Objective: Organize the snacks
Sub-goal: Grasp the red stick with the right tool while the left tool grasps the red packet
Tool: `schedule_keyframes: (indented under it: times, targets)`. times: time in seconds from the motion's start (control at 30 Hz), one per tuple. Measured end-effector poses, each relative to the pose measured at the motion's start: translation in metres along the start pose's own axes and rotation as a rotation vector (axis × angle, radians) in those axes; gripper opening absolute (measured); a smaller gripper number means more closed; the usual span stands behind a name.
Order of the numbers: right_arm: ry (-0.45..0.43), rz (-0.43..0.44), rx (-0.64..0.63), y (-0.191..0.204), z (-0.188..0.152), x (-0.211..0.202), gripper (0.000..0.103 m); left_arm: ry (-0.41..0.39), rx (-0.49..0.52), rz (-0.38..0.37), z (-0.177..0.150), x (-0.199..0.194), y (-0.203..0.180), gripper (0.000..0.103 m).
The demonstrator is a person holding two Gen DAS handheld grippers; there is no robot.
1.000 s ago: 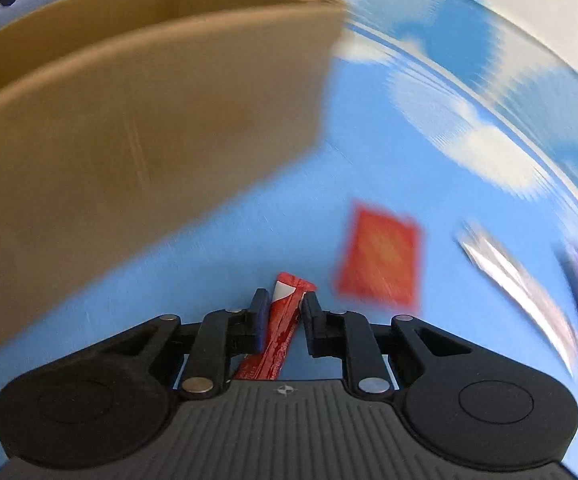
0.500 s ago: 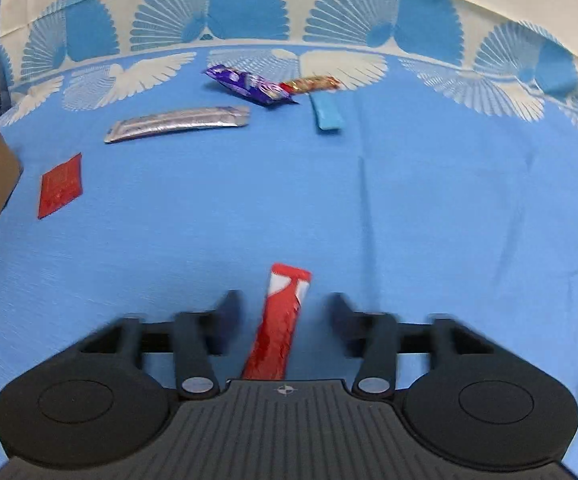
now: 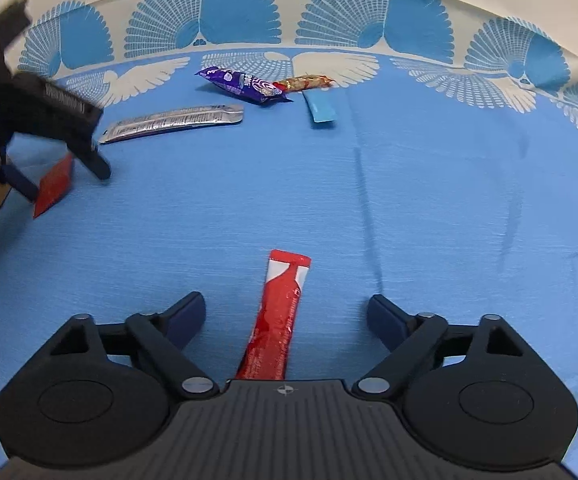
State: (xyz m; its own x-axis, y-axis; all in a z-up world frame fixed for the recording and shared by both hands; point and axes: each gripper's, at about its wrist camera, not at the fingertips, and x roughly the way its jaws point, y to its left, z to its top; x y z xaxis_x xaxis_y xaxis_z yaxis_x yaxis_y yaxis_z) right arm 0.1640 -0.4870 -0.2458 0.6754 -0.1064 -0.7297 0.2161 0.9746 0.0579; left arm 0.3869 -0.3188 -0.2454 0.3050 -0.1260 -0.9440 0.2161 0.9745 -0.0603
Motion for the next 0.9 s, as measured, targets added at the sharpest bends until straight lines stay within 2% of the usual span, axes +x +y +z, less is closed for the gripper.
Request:
schedule_keyframes:
  times: [0.03, 0.1, 0.2, 0.3, 0.4, 0.53, 0.57, 0.6, 0.63, 0.67, 0.7, 0.73, 0.77, 0.83, 0.9]
  targets:
    - [-0.002, -0.002, 0.003, 0.001, 0.0, 0.001, 0.094, -0.035, 0.028, 0.017, -0.003, 0.0, 0.004, 0.103]
    - [-0.007, -0.01, 0.004, 0.003, 0.001, 0.004, 0.096, -0.054, 0.045, -0.012, -0.01, -0.003, 0.016, 0.103]
    - [-0.018, -0.024, 0.008, 0.006, 0.0, 0.006, 0.097, -0.039, 0.063, -0.045, -0.022, -0.011, 0.02, 0.103]
    - [-0.02, -0.039, 0.011, 0.007, 0.0, 0.006, 0.092, -0.05, 0.113, 0.01, -0.033, -0.012, 0.009, 0.103]
    - [-0.009, -0.052, 0.029, 0.008, 0.001, 0.002, 0.084, -0.016, 0.033, 0.01, -0.021, -0.009, 0.009, 0.103]
    - [0.01, -0.064, 0.034, 0.011, 0.003, 0.001, 0.08, 0.031, -0.125, -0.015, 0.001, -0.003, 0.021, 0.103]
    - [0.014, -0.069, 0.033, 0.012, 0.004, 0.001, 0.077, 0.043, -0.149, -0.007, 0.006, -0.001, 0.021, 0.103]
    - [0.016, -0.072, 0.035, 0.014, 0.005, 0.0, 0.063, 0.05, -0.168, 0.009, 0.01, 0.001, 0.021, 0.103]
    - [0.016, -0.073, 0.032, 0.016, 0.006, -0.001, 0.038, 0.053, -0.17, 0.028, 0.012, 0.002, 0.02, 0.102]
    - [0.02, -0.07, 0.03, 0.019, 0.008, -0.003, 0.024, 0.048, -0.153, 0.065, 0.013, 0.001, 0.015, 0.096]
    - [0.032, -0.067, 0.034, 0.021, 0.009, -0.003, 0.018, 0.03, -0.13, 0.079, 0.012, -0.002, 0.013, 0.09]
    - [0.041, -0.073, 0.042, 0.023, 0.01, -0.004, 0.018, 0.003, -0.104, 0.07, 0.01, -0.009, 0.01, 0.065]
    - [0.05, -0.08, 0.053, 0.025, 0.01, -0.006, 0.017, -0.017, -0.067, 0.069, 0.007, -0.017, 0.006, 0.051]
    - [0.064, -0.086, 0.081, 0.026, 0.01, -0.011, 0.017, 0.015, -0.019, 0.087, 0.001, -0.027, 0.002, 0.05]
    - [0.061, -0.079, 0.122, 0.027, 0.01, -0.022, 0.017, 0.005, 0.007, 0.063, -0.013, -0.045, 0.004, 0.05]
